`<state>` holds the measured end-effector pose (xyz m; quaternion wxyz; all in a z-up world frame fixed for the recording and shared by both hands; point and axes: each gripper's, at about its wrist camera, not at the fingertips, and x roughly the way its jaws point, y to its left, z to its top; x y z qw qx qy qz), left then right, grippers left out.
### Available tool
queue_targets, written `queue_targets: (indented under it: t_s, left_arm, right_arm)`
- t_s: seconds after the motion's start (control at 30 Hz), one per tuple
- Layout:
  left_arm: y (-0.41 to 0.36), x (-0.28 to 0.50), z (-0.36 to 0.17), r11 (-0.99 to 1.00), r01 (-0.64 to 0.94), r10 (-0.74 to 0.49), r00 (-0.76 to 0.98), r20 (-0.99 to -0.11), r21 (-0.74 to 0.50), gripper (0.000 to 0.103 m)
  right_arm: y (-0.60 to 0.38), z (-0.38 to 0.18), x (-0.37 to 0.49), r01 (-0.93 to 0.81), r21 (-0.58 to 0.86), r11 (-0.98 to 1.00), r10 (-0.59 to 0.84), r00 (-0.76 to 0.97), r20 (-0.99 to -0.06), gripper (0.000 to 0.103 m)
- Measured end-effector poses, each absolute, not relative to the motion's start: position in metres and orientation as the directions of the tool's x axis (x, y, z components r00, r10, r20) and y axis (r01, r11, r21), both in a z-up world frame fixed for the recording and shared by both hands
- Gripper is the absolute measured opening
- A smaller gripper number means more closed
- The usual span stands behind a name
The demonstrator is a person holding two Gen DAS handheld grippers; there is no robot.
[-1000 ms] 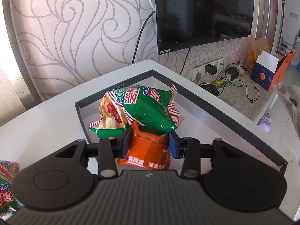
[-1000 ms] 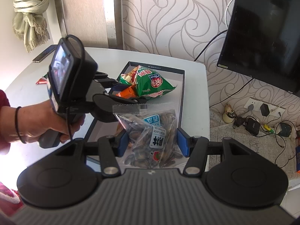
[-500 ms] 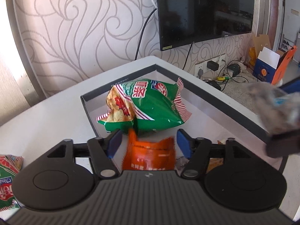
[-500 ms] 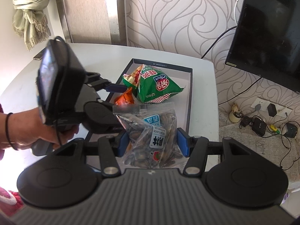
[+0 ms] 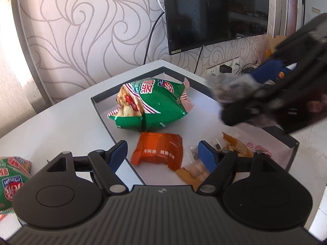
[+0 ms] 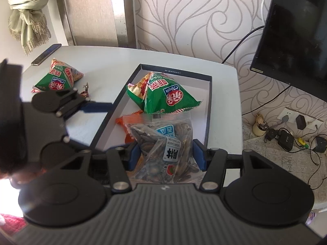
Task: Organize snacks
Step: 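Open the left gripper to drop the orange packet into the box, then lower the seed bag into the box and open the right gripper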
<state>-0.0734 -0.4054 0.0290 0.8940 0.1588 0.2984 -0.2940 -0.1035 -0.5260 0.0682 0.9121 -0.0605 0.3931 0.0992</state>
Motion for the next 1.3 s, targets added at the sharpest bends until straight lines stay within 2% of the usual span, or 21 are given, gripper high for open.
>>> queue_targets:
  t_s: [0.6, 0.93, 1.0, 1.07, 1.3]
  left_arm:
    - [-0.395, -0.086, 0.03, 0.797, 0.595, -0.407, 0.652, -0.64, 0.1, 0.08]
    - [-0.394, -0.096, 0.029, 0.807, 0.583, -0.4, 0.663, -0.633, 0.101, 0.08]
    - [-0.394, -0.097, 0.029, 0.808, 0.581, -0.399, 0.662, -0.634, 0.098, 0.08]
    - [-0.393, -0.099, 0.028, 0.809, 0.579, -0.397, 0.663, -0.635, 0.099, 0.08]
    - [-0.388, -0.106, 0.029, 0.813, 0.576, -0.406, 0.666, -0.625, 0.086, 0.08]
  right_arm:
    - [-0.525, 0.03, -0.037, -0.196, -0.041, 0.98, 0.087, 0.603, -0.793, 0.057]
    - [-0.522, 0.024, -0.033, -0.196, -0.051, 0.979, 0.076, 0.586, -0.806, 0.058]
    - [-0.523, 0.024, -0.035, -0.192, -0.046, 0.98, 0.077, 0.587, -0.806, 0.059]
    - [-0.524, 0.026, -0.037, -0.189, -0.044, 0.981, 0.077, 0.589, -0.804, 0.066]
    - [-0.528, 0.03, -0.056, -0.173, -0.034, 0.984, 0.078, 0.599, -0.797, 0.067]
